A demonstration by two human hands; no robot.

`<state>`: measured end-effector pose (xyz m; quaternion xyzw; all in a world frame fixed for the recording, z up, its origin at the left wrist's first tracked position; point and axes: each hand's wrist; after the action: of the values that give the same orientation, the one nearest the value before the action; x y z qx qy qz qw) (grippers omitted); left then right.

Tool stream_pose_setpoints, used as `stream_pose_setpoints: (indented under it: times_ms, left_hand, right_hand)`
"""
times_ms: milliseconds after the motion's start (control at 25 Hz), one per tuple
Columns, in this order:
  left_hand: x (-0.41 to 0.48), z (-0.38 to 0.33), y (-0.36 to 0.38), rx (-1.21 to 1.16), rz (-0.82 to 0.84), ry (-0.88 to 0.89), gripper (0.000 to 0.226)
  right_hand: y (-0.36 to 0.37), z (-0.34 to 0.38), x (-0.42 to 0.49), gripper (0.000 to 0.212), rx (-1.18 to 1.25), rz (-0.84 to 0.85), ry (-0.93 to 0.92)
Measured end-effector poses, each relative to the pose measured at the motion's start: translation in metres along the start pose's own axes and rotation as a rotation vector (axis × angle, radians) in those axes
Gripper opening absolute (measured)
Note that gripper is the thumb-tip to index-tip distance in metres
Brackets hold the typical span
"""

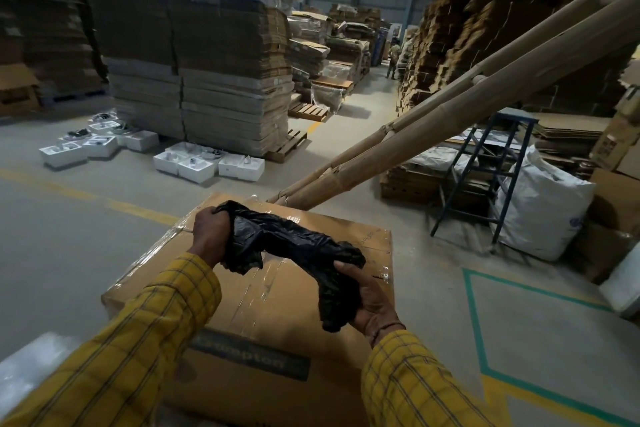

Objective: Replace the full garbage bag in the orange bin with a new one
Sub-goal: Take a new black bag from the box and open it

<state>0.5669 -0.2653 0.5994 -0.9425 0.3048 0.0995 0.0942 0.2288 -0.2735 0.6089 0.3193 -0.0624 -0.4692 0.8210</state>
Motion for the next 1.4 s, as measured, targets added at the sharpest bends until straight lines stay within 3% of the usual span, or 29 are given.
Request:
stream_pose_setpoints:
  times_ms: [120,200,400,640,920,1160,1280,1320,1400]
  left_hand:
    - [-0.011,-0.008,-0.003,-0.178,-0.055,-0.056,0.027]
    - [-0.034,-0.022,-0.008,-0.272,-0.127,-0.099,0.03]
    - [-0.058,-0.04,-0.01,-0.349,-0.301,-0.023,0.038]
    - [-0.07,-0.05,-0.008,-0.288,-0.396,0.07,0.039]
    - [-0.06,-0.043,-0.019,-0.098,-0.355,0.15,0.036]
    - [-0.063,-0.047,-0.013,0.196,-0.466,0.276,0.074]
    - [-0.057,-0.044,-0.017,0.299,-0.498,0.276,0.082]
    - [-0.058,-0.044,-0.017,0.285,-0.462,0.297,0.079]
    - [-0.069,-0.044,-0.011,0.249,-0.362,0.345,0.07]
  right_hand:
    - [0.006,0.008,-0.004,0.035,0.002,0.098,0.0]
    - [0.005,0.014,-0.001,0.043,-0.099,0.121,0.027]
    - [0.003,0.025,0.007,0.038,-0.091,0.024,0.018]
    - [-0.007,0.015,0.011,0.042,0.027,-0.066,0.026]
    - [-0.023,0.014,0.022,0.046,0.044,-0.127,0.027]
    - [-0.024,0.011,0.026,0.078,-0.546,-0.299,0.097]
    - [-0.048,-0.003,0.055,0.094,-0.644,-0.394,0.042]
    - [-0.055,-0.007,0.065,0.095,-0.711,-0.41,0.061]
    - [-0.046,-0.012,0.071,0.073,-0.952,-0.404,0.147]
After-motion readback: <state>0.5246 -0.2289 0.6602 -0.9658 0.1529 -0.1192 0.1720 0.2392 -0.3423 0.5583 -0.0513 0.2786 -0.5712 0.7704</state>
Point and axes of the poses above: each hand's wrist, its own x-axis towards the middle knuckle, its own y-axis out of the palm, z = x × y, and after that the axes turned 7 degrees about -y, right-handed
